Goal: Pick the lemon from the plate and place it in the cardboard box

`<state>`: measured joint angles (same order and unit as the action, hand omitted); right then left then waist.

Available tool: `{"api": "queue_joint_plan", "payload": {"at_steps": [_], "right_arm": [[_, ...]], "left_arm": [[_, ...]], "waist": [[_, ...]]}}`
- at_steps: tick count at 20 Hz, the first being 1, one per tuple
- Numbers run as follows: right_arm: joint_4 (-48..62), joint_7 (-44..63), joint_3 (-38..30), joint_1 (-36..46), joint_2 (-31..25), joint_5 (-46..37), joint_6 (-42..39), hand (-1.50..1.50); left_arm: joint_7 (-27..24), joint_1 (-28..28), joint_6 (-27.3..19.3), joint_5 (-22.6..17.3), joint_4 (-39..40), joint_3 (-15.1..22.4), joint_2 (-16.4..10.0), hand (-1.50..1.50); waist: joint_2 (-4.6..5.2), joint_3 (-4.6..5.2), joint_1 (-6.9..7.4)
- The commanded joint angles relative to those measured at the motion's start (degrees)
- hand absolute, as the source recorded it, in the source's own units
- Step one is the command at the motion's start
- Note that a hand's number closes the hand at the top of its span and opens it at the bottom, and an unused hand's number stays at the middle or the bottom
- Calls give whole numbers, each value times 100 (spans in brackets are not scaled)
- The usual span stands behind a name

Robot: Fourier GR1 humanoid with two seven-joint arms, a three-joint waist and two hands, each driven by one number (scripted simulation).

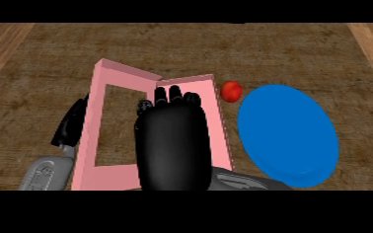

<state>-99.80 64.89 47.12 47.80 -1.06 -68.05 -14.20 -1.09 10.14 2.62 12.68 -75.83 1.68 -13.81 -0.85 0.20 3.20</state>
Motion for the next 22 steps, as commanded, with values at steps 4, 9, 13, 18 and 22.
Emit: {"api": "queue_joint_plan", "payload": {"at_steps": [4,9,13,18,22], "right_arm": [[359,1454,-613,961,101,599,-663,150],[697,1305,-1020,924,100,683,-857,150],[978,919,-1282,609,101,662,-929,150],[1242,874,-1902,-153,101,1841,-592,-150],[1571,87,-1960,-174,102,2271,-372,-150]], "left_arm": [[-75,-13,-206,121,121,-43,63,0],[-241,-253,-141,83,17,-18,70,0],[106,55,41,-69,-40,-270,-178,0],[-77,-383,-127,108,-287,-52,-10,0],[-36,-387,36,-13,-327,-168,-79,0]], "waist": [[42,2,-156],[46,-8,-240],[60,-17,-317],[70,-20,-195],[84,-19,-244]]}}
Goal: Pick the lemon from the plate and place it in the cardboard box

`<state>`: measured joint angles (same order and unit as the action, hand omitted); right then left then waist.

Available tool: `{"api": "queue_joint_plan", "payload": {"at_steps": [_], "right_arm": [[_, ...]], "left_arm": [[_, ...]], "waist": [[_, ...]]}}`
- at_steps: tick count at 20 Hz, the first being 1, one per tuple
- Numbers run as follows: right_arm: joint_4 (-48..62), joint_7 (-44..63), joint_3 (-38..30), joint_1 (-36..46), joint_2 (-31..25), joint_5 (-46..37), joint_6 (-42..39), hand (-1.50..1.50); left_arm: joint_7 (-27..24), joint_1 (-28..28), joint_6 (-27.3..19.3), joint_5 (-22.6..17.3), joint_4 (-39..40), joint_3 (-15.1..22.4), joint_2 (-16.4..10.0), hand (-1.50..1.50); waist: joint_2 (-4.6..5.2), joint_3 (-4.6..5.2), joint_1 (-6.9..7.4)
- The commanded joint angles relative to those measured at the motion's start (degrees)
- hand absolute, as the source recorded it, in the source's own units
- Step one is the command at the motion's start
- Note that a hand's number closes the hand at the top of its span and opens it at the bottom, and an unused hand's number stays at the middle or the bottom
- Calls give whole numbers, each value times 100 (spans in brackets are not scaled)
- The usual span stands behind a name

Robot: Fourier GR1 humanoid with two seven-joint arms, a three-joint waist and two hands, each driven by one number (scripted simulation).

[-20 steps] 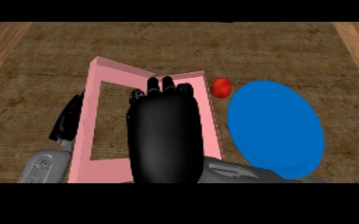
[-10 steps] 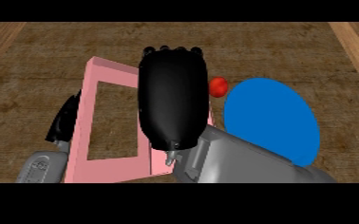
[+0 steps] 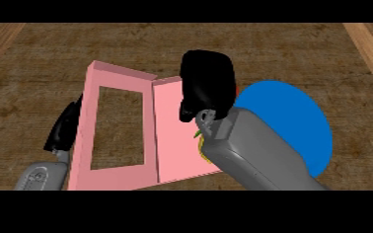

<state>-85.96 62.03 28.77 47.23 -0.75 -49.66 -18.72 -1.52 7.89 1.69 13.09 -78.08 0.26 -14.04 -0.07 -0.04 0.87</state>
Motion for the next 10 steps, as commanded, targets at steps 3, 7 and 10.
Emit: {"api": "queue_joint_plan", "payload": {"at_steps": [3,7,10], "right_arm": [[323,-369,-115,-218,72,2,1365,-150],[-72,-716,-233,-93,73,304,2780,-150],[-15,-1019,-392,-263,74,573,3515,-150]], "left_arm": [[-5,5,-140,152,-7,108,191,0],[-193,-13,-48,120,261,26,80,0],[-42,102,-25,91,144,-5,79,0]], "waist": [[20,2,-26],[49,1,61],[38,-1,36]]}}
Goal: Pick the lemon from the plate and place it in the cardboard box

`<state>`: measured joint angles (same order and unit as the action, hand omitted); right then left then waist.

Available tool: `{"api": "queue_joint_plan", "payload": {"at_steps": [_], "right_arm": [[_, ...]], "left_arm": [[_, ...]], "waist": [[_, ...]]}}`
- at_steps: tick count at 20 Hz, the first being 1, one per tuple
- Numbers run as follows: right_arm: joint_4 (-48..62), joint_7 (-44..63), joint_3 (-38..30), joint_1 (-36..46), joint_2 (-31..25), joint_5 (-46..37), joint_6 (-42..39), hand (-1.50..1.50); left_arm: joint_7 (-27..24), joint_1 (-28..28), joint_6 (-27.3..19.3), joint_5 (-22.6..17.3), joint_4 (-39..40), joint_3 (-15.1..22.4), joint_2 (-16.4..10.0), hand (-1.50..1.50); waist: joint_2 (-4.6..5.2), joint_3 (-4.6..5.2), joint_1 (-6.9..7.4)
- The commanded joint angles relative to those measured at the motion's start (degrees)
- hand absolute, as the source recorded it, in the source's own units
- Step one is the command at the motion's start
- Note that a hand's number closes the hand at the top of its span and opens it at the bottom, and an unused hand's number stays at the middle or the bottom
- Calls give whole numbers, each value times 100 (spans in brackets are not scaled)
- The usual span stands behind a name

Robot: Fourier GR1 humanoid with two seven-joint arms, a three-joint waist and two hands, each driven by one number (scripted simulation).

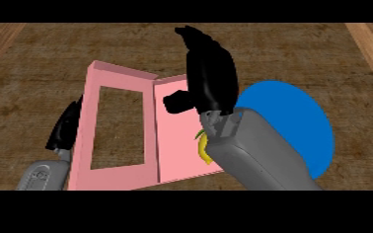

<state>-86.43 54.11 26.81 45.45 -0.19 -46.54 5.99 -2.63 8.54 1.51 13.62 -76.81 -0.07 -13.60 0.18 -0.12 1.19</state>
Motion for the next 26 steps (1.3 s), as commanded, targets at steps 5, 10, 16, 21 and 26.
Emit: {"api": "queue_joint_plan", "payload": {"at_steps": [5,10,16,21,26], "right_arm": [[-67,-387,-336,-589,18,570,2222,-150],[-25,-1593,-945,-1116,-17,933,2857,-150],[-686,-2765,-1368,-2031,-405,1597,3030,-150],[-592,-3942,-2001,-2457,-567,2477,3060,-150],[-814,-4892,-2204,-3409,-656,2976,2876,-150]], "left_arm": [[111,77,-18,60,107,60,128,0],[450,-48,140,-82,-440,-29,14,0],[-54,-253,-28,91,-46,-66,89,0],[-52,-43,-65,187,145,-78,164,0],[-377,75,-68,223,527,-137,228,0]], "waist": [[10,8,-87],[-9,3,-57],[-16,9,-120],[-12,9,-116],[-10,11,-142]]}}
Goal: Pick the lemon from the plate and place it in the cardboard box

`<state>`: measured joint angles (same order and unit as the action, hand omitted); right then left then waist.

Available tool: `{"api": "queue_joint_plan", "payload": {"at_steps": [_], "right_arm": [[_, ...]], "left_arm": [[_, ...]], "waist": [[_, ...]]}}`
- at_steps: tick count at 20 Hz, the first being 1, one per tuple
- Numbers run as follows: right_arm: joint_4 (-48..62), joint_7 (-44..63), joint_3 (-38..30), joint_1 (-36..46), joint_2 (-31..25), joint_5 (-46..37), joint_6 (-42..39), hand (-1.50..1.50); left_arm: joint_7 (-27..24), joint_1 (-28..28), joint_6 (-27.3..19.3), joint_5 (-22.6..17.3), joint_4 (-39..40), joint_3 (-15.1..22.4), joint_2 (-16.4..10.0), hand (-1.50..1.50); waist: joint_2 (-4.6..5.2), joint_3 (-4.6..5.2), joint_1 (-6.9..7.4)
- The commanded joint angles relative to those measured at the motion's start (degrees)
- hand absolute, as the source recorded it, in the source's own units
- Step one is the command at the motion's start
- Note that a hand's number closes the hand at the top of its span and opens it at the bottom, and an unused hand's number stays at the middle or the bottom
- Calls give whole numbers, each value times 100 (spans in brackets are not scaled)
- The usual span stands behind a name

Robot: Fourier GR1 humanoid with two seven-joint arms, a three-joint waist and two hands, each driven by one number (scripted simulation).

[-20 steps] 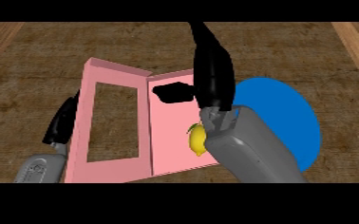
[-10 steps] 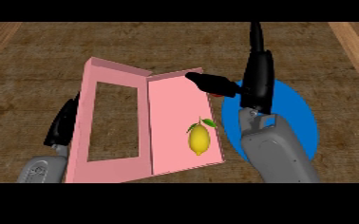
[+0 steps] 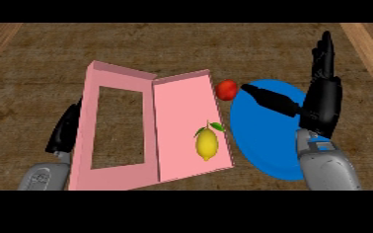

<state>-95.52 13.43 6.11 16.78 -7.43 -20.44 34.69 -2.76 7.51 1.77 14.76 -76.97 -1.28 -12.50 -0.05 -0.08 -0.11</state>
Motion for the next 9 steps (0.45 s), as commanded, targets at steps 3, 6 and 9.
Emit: {"api": "queue_joint_plan", "payload": {"at_steps": [3,6,9], "right_arm": [[261,-1076,-447,-553,-66,525,-233,-150],[-214,-1027,-881,-812,-547,995,-892,-150],[295,-1324,-1277,-602,-713,1279,-1202,-150]], "left_arm": [[551,238,194,53,-288,-45,-63,0],[260,-96,41,165,-270,108,196,0],[-36,281,-15,182,274,-135,121,0]], "waist": [[6,6,11],[1,7,3],[10,8,1]]}}
